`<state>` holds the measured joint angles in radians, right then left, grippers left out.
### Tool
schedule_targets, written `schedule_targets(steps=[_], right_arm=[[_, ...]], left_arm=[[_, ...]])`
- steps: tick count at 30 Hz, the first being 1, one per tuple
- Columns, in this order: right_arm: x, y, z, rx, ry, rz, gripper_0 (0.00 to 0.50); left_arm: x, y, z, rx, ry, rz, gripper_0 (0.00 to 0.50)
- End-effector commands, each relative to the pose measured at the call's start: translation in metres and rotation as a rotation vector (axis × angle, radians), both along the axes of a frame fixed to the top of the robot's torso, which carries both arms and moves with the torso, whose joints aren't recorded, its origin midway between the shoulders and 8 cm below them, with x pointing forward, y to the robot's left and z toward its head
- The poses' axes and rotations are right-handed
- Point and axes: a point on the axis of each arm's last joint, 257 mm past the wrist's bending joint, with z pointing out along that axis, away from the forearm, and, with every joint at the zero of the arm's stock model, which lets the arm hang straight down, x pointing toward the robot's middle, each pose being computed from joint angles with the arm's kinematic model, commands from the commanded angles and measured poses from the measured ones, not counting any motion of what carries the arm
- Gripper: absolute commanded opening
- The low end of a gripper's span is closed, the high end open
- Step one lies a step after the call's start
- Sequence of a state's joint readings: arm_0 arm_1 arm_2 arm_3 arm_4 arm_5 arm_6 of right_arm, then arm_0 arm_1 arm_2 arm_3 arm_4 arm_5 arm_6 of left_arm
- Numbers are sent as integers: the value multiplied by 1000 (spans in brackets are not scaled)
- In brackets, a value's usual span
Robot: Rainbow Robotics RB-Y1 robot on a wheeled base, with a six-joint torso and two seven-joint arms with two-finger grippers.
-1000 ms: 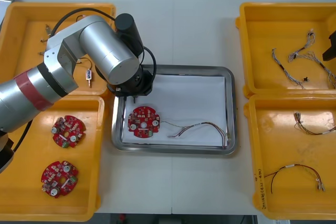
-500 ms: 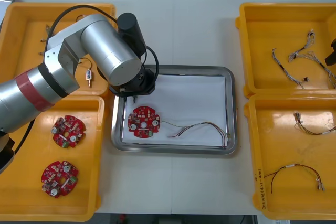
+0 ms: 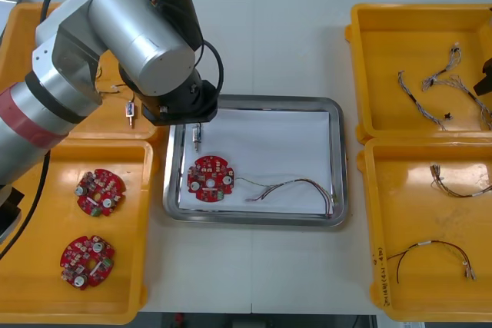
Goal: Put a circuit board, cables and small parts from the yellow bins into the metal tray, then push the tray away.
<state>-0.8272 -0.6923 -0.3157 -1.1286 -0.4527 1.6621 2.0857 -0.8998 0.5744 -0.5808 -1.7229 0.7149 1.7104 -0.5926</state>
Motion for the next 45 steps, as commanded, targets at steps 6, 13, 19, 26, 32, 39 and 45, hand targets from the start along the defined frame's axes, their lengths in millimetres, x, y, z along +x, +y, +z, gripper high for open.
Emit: schedule_targets(steps=[6,13,19,26,32,39,45], right_arm=[[23,-25,28,-147,-61,136,500],[33,-26,19,-182,-67,170,500],[35,-33,7,-176,-71,167,500],[39,-40,-2,-174,-86,157,500],[40,-41,-2,-176,-89,156,500],[45,-48,-19,-150,-111,133,500],[49,-49,-23,-180,-112,142,500]], left_arm=[[3,31,76,-22,-88,72,500],[6,72,98,11,-100,89,500],[15,111,111,29,-89,122,500],[30,148,124,46,-98,140,500],[39,174,133,66,-115,138,500],[61,199,143,78,-178,139,500],[88,213,148,57,-250,133,500]])
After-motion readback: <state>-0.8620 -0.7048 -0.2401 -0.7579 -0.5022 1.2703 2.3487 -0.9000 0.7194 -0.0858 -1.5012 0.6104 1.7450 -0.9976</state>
